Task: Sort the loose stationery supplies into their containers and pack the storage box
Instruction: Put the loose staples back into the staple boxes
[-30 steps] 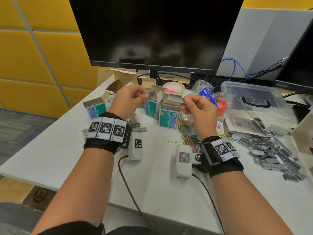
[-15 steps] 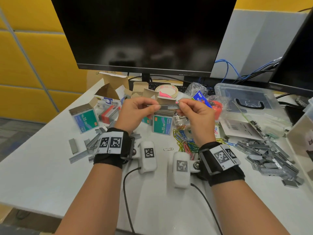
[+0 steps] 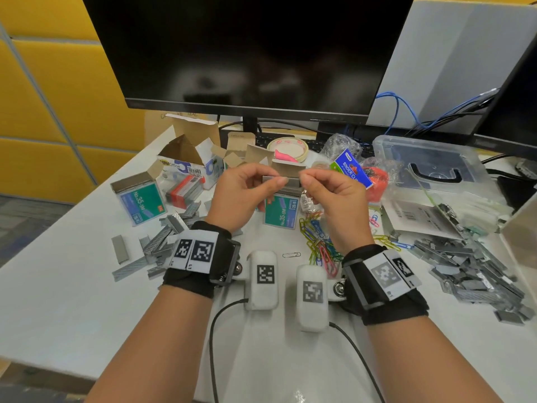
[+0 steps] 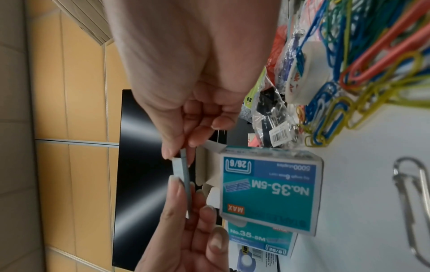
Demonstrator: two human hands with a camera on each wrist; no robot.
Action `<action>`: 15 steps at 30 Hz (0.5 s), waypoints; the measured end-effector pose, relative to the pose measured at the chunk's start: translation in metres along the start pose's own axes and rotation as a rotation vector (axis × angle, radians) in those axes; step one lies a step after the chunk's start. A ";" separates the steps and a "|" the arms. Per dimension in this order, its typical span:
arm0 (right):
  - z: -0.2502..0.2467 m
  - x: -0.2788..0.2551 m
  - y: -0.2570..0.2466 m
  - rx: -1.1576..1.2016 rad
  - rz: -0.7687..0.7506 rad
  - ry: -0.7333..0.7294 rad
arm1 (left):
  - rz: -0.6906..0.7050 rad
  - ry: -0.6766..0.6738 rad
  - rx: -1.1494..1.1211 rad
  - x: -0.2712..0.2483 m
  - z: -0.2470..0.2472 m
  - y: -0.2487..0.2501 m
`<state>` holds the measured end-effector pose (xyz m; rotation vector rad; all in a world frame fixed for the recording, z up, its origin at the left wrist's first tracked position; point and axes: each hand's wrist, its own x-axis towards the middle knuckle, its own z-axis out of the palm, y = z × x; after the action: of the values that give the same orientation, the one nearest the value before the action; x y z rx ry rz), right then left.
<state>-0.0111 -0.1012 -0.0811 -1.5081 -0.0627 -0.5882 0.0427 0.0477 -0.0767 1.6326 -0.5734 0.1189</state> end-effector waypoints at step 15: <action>0.003 -0.001 0.001 -0.215 -0.113 0.012 | 0.020 0.116 0.014 -0.005 0.001 0.000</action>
<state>-0.0107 -0.0982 -0.0823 -1.7175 -0.0780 -0.7127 0.0387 0.0485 -0.0790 1.6218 -0.5010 0.2311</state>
